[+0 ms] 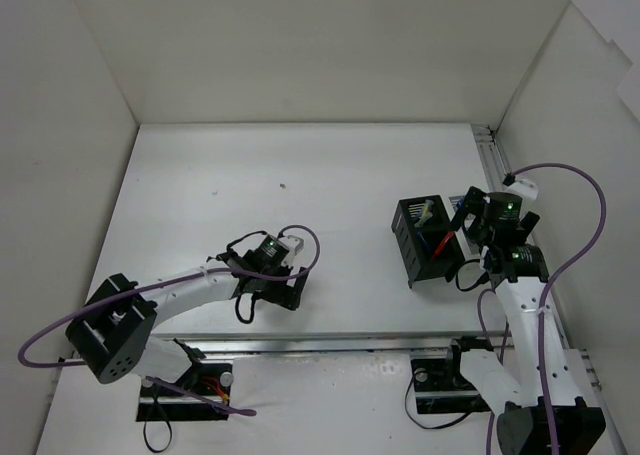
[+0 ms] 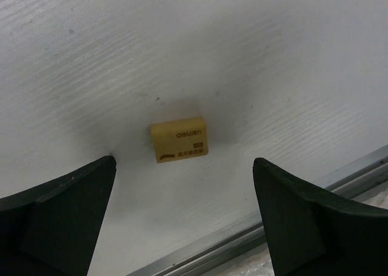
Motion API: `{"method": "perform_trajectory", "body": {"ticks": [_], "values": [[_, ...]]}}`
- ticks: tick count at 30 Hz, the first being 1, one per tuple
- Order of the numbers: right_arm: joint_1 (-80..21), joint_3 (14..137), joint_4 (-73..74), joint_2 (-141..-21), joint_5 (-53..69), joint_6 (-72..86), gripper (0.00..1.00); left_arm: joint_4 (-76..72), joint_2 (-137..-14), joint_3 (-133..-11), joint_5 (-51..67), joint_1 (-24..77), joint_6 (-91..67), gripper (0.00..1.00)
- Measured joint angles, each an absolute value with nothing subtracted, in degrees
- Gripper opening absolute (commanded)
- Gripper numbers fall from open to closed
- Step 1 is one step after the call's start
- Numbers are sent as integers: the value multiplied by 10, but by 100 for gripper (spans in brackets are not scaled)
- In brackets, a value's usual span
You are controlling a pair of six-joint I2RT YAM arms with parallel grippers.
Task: Sort the stationery into containers
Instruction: Pick up the stationery from the center of the board.
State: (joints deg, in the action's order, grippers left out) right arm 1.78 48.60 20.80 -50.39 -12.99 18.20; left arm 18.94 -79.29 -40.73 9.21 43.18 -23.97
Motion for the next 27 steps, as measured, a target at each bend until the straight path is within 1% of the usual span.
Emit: {"method": "perform_trajectory", "body": {"ticks": [3, 6, 7, 8, 9, 11, 20, 21, 23, 27], "values": [[18, 486, 208, -503, -129, 179, 98, 179, -800, -408, 72, 440, -247, 84], [18, 486, 208, -502, -126, 178, 98, 174, -814, -417, 53, 443, -253, 69], [18, 486, 208, -501, -126, 177, 98, 172, -822, -422, 47, 444, -256, 57], [18, 486, 208, -498, -126, 176, 98, 170, -829, -428, 43, 446, -259, 51], [18, 486, 208, -496, -125, 176, 98, 169, -835, -432, 37, 446, -261, 41], [18, 486, 208, -489, -125, 173, 98, 165, -843, -436, 29, 449, -265, 31], [18, 486, 208, -463, -125, 166, 98, 170, -847, -438, -20, 481, -287, 31], [18, 486, 208, -463, -125, 166, 98, 173, -849, -440, -25, 484, -290, 26], [18, 486, 208, -463, -125, 165, 98, 176, -851, -443, -33, 488, -295, 23], [17, 486, 208, -463, -96, 154, 98, 194, -851, -452, -43, 495, -304, 23]]}}
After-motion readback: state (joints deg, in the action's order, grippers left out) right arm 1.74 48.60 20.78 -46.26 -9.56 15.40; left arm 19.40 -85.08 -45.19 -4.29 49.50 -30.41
